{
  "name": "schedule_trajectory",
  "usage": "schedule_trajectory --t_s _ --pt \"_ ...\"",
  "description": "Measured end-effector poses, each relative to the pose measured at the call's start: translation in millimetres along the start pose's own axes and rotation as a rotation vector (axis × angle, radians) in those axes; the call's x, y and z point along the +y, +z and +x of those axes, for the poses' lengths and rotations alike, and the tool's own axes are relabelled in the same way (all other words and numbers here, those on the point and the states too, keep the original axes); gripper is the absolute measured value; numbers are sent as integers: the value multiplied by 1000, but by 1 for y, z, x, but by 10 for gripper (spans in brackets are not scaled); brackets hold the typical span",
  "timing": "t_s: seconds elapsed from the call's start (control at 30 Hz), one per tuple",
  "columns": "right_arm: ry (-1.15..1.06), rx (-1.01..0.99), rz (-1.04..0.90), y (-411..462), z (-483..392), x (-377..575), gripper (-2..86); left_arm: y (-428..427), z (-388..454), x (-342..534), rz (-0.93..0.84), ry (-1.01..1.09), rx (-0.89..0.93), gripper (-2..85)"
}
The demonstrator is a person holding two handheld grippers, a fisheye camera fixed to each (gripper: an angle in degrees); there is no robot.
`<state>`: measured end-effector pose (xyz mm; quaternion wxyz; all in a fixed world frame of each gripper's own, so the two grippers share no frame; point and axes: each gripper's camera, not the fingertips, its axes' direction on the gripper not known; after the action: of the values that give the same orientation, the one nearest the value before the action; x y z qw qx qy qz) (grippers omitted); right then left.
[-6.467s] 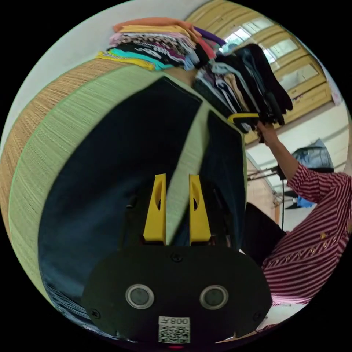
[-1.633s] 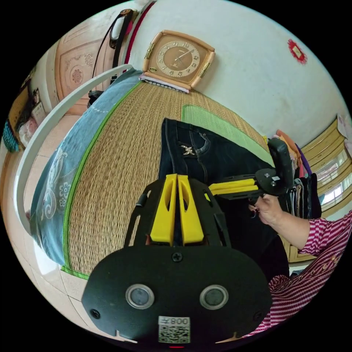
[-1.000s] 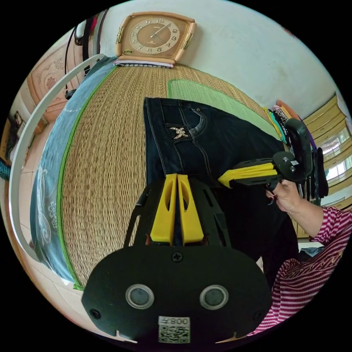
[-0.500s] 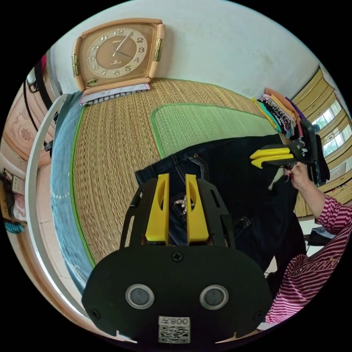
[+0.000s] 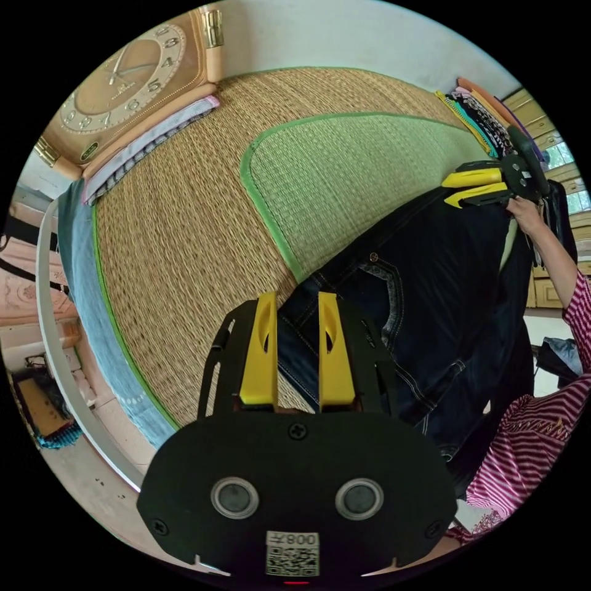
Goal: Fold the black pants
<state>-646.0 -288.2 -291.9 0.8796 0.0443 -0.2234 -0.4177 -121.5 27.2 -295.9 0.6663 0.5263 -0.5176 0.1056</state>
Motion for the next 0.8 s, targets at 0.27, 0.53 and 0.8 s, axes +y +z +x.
schedule_trajectory --t_s 0.27,0.53,0.8 --pt "21 25 -24 -11 -2 4 48 -10 22 17 -16 32 -26 12" --pt "61 26 -10 -49 -3 24 21 -33 49 52 49 42 -100 3" --pt "92 35 101 -135 -27 91 17 -66 86 113 175 59 -120 3"
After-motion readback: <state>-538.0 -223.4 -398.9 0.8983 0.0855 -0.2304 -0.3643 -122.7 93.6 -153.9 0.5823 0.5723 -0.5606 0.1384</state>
